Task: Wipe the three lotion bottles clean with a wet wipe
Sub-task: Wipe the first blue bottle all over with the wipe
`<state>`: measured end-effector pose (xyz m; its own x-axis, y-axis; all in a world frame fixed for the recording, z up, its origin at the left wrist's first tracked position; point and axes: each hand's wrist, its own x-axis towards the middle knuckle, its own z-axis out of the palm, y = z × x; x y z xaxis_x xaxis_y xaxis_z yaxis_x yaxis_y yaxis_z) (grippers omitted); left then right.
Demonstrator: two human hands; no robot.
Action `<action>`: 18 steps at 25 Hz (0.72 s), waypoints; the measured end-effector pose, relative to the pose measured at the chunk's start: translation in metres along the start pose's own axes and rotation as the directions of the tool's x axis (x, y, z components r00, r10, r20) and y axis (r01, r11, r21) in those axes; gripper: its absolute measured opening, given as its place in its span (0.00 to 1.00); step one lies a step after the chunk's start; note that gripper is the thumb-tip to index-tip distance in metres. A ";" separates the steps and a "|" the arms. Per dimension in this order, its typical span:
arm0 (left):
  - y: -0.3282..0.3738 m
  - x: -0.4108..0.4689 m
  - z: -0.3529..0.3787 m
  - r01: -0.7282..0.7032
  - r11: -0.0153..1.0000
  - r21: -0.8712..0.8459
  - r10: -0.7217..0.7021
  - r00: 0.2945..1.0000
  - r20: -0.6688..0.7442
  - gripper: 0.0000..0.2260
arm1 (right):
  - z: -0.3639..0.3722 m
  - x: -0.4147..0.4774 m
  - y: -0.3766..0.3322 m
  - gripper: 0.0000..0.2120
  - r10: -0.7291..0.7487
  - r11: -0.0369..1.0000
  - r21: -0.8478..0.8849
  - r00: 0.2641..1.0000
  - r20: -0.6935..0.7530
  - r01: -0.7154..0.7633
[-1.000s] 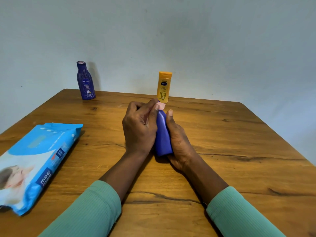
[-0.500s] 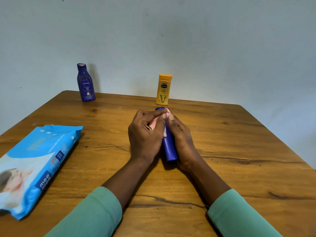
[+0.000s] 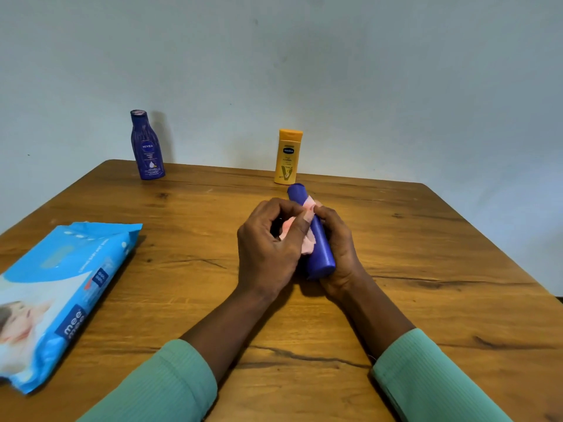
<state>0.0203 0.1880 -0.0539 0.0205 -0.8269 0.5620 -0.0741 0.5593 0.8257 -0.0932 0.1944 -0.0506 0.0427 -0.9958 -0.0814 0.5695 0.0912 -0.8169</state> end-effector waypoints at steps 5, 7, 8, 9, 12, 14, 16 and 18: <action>-0.013 0.022 -0.010 0.022 0.976 0.217 0.019 0.982 -0.185 0.09 | 0.012 -0.012 0.004 0.16 0.017 0.996 -0.089 1.000 -0.009 -0.018; -0.018 0.019 -0.010 0.080 0.961 0.264 -0.028 0.980 -0.196 0.10 | 0.014 -0.012 0.009 0.15 0.024 0.997 -0.067 0.998 -0.060 -0.028; -0.017 0.015 -0.009 0.079 0.958 0.275 -0.033 0.985 -0.171 0.09 | 0.014 -0.010 0.011 0.15 0.028 0.999 -0.043 0.996 -0.087 -0.032; -0.015 0.010 -0.009 0.047 0.957 0.285 -0.011 0.992 -0.127 0.09 | 0.014 -0.008 0.012 0.16 0.034 0.999 -0.015 0.993 -0.109 -0.036; -0.005 -0.002 -0.010 -0.151 0.942 0.298 0.133 0.988 0.081 0.04 | 0.011 -0.004 0.005 0.19 0.096 0.991 0.107 0.984 -0.149 -0.080; 0.001 -0.008 -0.010 -0.257 0.932 0.254 0.193 0.949 0.249 0.07 | 0.005 -0.002 -0.002 0.20 0.159 0.969 0.212 0.978 -0.133 -0.128; 0.001 -0.008 -0.008 -0.317 0.921 0.225 0.225 0.907 0.356 0.10 | -0.002 -0.001 -0.005 0.21 0.196 0.955 0.246 0.975 -0.104 -0.165; -0.002 0.000 -0.007 -0.294 0.926 0.238 0.213 0.926 0.313 0.12 | -0.004 -0.002 -0.008 0.23 0.208 0.956 0.218 0.978 -0.035 -0.195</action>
<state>0.0275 0.1873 -0.0556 -0.3087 -0.6642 0.6808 -0.3122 0.7469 0.5871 -0.1011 0.1960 -0.0459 0.1311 -0.9540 -0.2696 0.7154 0.2793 -0.6405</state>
